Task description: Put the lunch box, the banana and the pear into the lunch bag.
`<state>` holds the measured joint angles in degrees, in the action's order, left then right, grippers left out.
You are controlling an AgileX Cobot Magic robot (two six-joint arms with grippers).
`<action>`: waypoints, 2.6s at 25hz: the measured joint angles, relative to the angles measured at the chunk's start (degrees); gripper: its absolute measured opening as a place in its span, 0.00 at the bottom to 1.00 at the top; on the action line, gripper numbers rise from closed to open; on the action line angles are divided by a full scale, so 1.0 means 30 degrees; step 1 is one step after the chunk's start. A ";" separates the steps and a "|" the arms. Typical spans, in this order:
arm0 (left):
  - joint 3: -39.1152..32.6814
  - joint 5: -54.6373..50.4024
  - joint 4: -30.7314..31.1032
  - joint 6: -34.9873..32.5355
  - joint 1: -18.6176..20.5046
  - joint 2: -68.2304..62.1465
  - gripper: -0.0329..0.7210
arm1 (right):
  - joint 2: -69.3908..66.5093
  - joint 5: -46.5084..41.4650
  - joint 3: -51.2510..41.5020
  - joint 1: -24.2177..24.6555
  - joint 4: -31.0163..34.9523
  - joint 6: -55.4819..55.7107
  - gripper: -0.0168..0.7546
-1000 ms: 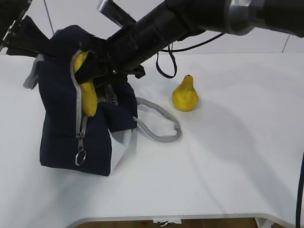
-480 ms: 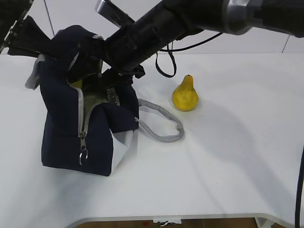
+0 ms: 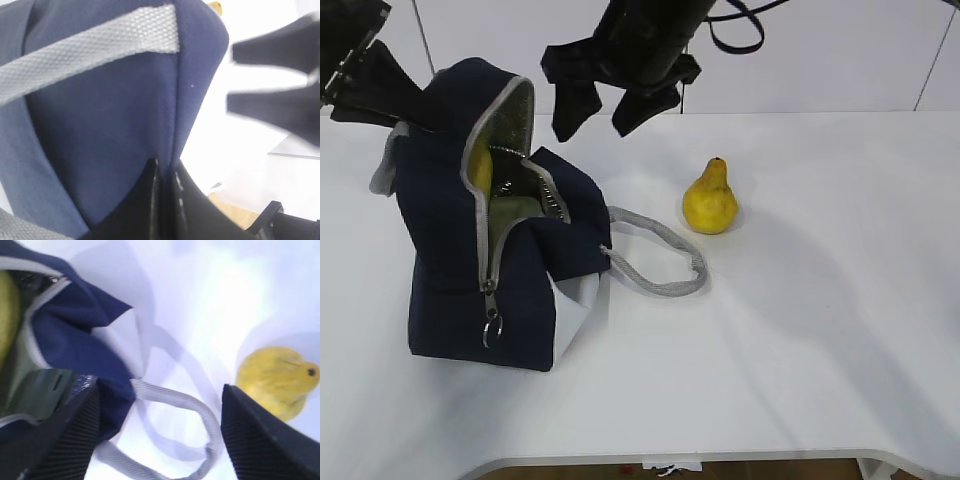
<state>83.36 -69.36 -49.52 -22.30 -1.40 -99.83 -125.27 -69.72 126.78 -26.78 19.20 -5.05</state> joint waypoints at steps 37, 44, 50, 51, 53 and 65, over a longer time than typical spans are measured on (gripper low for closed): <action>0.0000 0.0000 0.0475 0.0000 0.0000 0.0000 0.04 | -0.3807 0.0282 0.0614 0.3505 -0.5764 0.4221 0.75; 0.0000 0.0000 0.0514 0.0000 0.0000 0.0000 0.04 | -0.3807 0.0670 0.0614 0.3505 -0.5764 0.4324 0.59; 0.0000 0.0000 0.0541 0.0000 0.0000 0.0000 0.04 | -0.3807 0.0621 0.0614 0.3505 -0.5764 0.4356 0.38; 0.0000 0.0000 0.0541 0.0000 0.0000 0.0000 0.04 | -0.3807 0.0518 0.0645 0.3505 -0.5764 0.4356 0.35; 0.0000 0.0000 0.0541 0.0000 0.0000 0.0000 0.04 | -0.3844 -0.0046 0.0904 0.3505 -0.5764 0.4356 0.33; 0.0000 0.0000 0.1375 0.0000 0.0000 0.0000 0.04 | -0.2195 -0.0663 0.3964 0.3538 -0.1596 0.2906 0.32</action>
<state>83.36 -69.36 -45.40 -22.30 -1.40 -99.83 -131.86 -71.71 138.67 -16.17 14.41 3.67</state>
